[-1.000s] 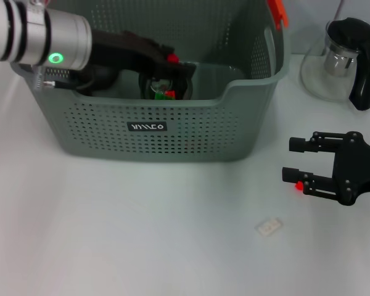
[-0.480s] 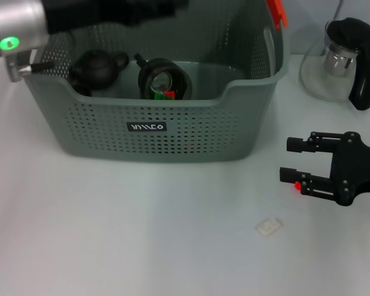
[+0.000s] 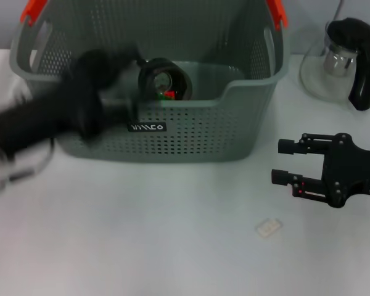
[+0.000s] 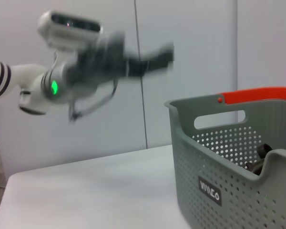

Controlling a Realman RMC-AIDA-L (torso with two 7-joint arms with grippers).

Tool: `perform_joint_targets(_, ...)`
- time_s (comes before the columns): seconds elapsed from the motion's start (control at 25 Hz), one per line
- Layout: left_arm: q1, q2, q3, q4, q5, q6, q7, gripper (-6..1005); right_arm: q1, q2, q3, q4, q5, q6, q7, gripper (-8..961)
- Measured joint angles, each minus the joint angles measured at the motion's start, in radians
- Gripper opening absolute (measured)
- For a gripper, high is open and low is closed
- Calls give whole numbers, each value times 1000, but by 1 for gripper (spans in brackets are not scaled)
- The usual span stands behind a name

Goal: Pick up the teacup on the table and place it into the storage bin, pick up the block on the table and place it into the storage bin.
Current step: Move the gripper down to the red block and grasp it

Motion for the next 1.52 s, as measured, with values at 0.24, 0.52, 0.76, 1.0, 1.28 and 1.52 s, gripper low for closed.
perform_joint_targets(0.24,53,-15,-19,14,228,-2,92,827,-9,-13,-7,-11,-34,-15,68,593)
perform_joint_targets(0.52,54,-17,-69,-10,261,-11,120,825,20,-24,-18,-150,-231,-69,307,592)
perform_joint_targets(0.76,41,-14,-71,-27,265,-6,121,824,79,-23,-64,-284,-379,-89,474,593)
perform_joint_targets(1.0,52,-15,-73,-29,265,9,122,824,181,-25,-130,-356,-577,-73,644,592)
perform_joint_targets(1.28,55,-17,-71,-42,268,54,122,825,263,-1,-206,-375,-722,-36,722,593)
perform_joint_targets(1.52,48,-17,-59,-58,271,55,124,824,266,9,-351,-369,-738,100,819,588)
